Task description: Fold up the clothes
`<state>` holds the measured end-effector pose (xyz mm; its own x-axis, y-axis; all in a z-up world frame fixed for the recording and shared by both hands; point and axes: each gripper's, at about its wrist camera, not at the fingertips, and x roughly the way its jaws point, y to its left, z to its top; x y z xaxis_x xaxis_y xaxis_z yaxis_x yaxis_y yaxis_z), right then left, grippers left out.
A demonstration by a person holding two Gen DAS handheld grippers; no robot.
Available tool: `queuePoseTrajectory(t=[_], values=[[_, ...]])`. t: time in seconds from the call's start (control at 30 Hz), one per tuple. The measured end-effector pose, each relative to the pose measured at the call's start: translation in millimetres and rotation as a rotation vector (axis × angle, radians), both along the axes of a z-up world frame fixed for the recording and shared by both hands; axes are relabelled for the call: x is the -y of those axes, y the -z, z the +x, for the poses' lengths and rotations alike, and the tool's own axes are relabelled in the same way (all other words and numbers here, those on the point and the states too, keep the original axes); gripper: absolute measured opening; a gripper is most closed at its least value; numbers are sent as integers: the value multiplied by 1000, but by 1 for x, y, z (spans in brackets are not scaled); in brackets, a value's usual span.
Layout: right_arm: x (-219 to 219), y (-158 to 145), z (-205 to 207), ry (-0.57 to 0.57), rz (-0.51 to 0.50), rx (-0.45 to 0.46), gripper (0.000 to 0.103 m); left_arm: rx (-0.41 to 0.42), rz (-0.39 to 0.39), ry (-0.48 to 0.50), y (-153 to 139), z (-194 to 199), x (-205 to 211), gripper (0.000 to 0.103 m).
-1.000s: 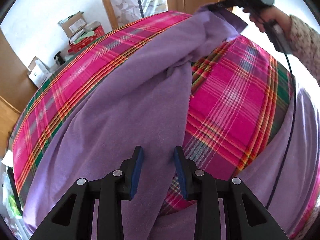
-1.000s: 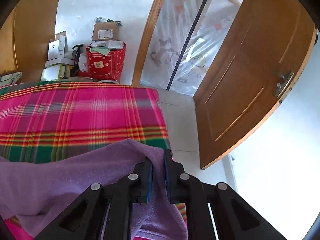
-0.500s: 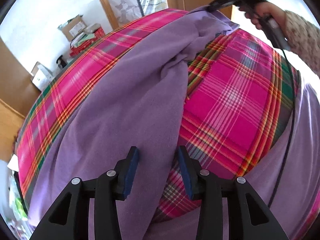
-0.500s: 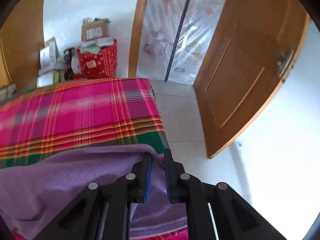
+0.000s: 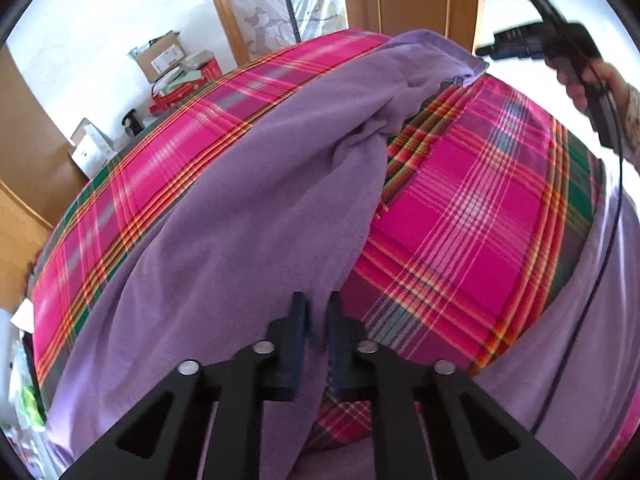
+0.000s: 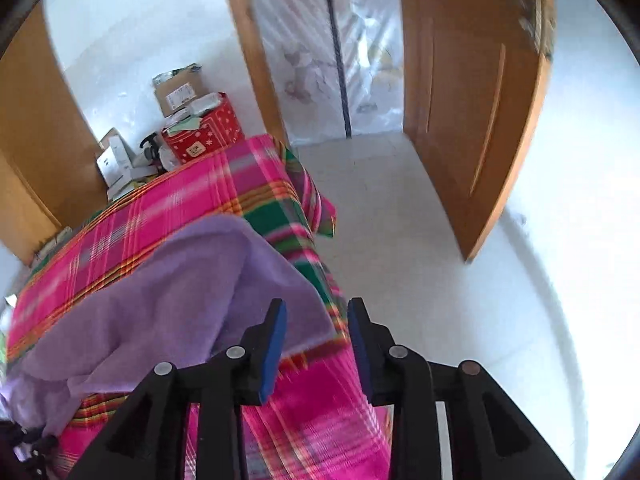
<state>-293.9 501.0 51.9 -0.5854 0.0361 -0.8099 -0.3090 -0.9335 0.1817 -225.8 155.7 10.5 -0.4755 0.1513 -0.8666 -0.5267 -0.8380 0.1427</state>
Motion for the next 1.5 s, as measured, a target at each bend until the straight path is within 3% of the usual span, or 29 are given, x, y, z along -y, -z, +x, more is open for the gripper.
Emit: queuePoseTrajectory(t=[0.13,0.27,0.33,0.37,0.4,0.67,0.8,0.93,1.1,1.3,1.5], values=[[-7,19,1,22,-104,27,33,1,56,-49,-7,-2,13,6],[-1,22,-3,17,-84,7,37,-17,97,-85,-16,-7,23,6],[0,21,-5,33,-67,-14,25,-17,102,-92,-18,-8,26,6],[0,20,-5,42,-54,-22,9,-13,106,-94,-19,-7,26,6],[0,19,-7,39,-50,-27,5,-8,112,-94,-19,-7,27,6],[-4,-9,-14,108,76,-78,5,6,111,-101,-19,-3,32,6],[-3,-22,-28,153,201,-79,5,16,117,-97,-18,-2,33,6],[-3,-20,-38,155,222,-54,8,23,115,-82,-16,1,31,6],[1,-16,-20,130,114,-59,26,24,125,-83,-17,1,32,6],[-3,-13,17,173,-62,-85,30,19,146,-90,-19,2,36,6],[27,3,29,21,-320,-64,30,18,160,-98,-19,3,39,6]])
